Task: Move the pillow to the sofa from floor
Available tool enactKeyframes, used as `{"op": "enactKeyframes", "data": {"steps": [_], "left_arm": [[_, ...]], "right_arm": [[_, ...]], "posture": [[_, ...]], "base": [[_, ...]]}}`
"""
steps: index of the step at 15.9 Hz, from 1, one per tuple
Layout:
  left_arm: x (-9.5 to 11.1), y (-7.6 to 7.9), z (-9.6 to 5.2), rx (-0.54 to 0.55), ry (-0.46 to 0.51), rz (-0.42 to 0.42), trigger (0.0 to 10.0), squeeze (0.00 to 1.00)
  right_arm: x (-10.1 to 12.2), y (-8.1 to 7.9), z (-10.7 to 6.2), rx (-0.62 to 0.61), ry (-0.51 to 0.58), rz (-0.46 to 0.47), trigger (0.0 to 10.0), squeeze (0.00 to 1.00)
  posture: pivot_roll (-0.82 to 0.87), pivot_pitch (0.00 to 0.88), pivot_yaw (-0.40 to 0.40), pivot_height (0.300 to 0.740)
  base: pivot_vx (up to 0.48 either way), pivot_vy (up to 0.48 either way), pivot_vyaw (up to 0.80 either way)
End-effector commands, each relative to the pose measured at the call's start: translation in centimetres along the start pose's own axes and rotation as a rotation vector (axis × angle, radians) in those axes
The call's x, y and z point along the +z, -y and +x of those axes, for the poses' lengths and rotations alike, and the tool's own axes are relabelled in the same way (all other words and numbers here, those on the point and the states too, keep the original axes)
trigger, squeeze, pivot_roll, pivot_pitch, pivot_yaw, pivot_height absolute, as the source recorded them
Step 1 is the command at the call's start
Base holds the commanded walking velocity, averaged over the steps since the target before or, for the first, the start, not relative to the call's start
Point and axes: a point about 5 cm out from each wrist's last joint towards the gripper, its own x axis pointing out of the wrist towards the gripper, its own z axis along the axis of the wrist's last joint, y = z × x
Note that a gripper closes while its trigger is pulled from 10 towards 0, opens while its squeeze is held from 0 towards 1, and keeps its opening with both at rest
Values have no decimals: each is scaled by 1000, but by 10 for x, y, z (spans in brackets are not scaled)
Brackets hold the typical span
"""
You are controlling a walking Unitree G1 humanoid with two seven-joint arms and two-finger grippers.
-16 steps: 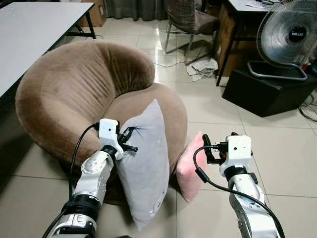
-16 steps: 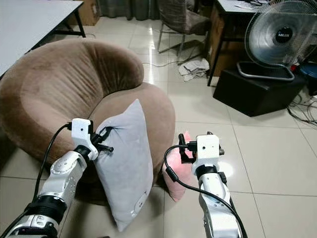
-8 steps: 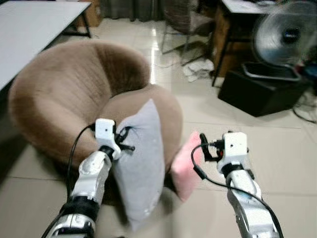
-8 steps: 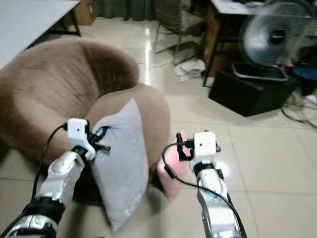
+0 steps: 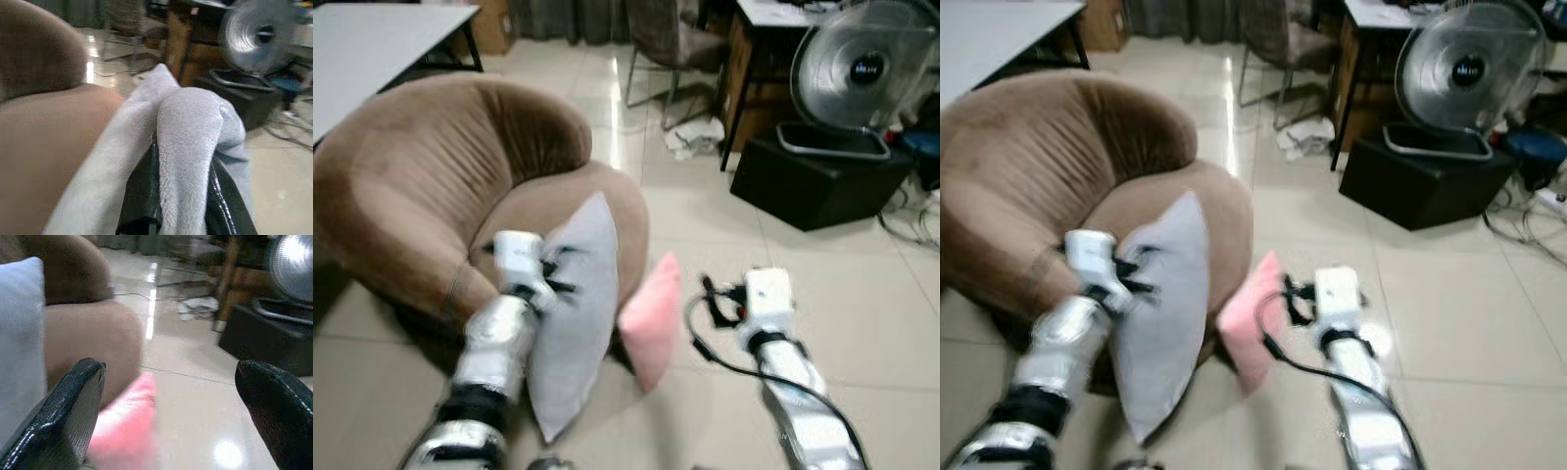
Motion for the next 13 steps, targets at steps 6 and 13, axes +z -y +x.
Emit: {"op": "enactKeyframes", "data": {"steps": [6, 13], "left_arm": [[9, -10, -1, 47, 24, 23, 0, 0], [5, -14, -8, 58, 5, 59, 0, 0]], "right_arm": [[7, -9, 6, 45, 35, 8, 10000, 0], [3, -15, 5, 75, 28, 13, 10000, 0]], "posture": [[-31, 14, -1, 740], [-8, 30, -6, 740]], "base": [[0, -434, 0], [35, -419, 0]]}}
